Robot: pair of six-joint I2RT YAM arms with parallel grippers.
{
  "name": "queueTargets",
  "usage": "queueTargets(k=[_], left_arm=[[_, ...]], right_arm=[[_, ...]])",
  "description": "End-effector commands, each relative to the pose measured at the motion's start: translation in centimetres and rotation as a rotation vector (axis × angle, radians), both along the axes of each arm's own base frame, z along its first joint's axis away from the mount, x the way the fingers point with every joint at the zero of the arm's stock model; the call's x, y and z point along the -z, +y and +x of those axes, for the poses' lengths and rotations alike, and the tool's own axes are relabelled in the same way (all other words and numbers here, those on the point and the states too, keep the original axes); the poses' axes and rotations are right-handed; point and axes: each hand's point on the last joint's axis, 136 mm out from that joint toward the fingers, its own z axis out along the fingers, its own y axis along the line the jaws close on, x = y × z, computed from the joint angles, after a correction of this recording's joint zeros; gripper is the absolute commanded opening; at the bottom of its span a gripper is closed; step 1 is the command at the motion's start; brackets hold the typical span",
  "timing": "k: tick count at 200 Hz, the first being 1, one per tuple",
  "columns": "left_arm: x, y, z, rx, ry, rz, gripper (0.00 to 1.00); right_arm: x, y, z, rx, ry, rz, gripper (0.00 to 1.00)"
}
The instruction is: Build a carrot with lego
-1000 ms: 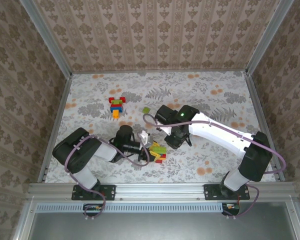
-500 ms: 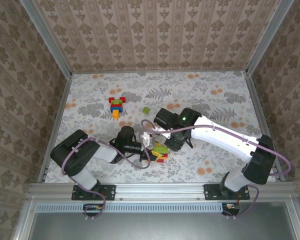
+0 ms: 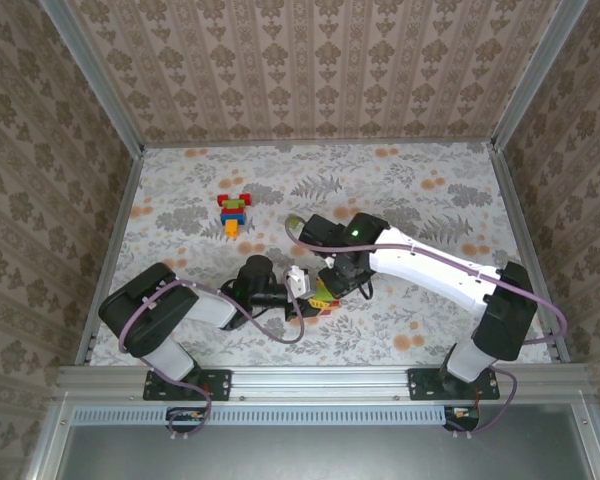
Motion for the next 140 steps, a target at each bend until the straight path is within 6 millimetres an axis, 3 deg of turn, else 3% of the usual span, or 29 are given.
queueTargets(k=[1, 58, 140], left_arm=[[3.5, 1.2, 0.1, -0.049, 0.048, 0.124, 0.19], [3.7, 1.1, 0.2, -0.047, 0.053, 0.129, 0.19], [4.2, 1.2, 0.4, -0.052, 0.057, 0.136, 0.18]], right_arm=[[-0.4, 0.1, -0.1, 0.146, -0.034, 0.082, 0.22], [1.8, 0.8, 0.1, 0.253, -0.042, 0.176, 0.22], [2.4, 0.8, 0.3, 0.282, -0.025, 0.189, 0.22]])
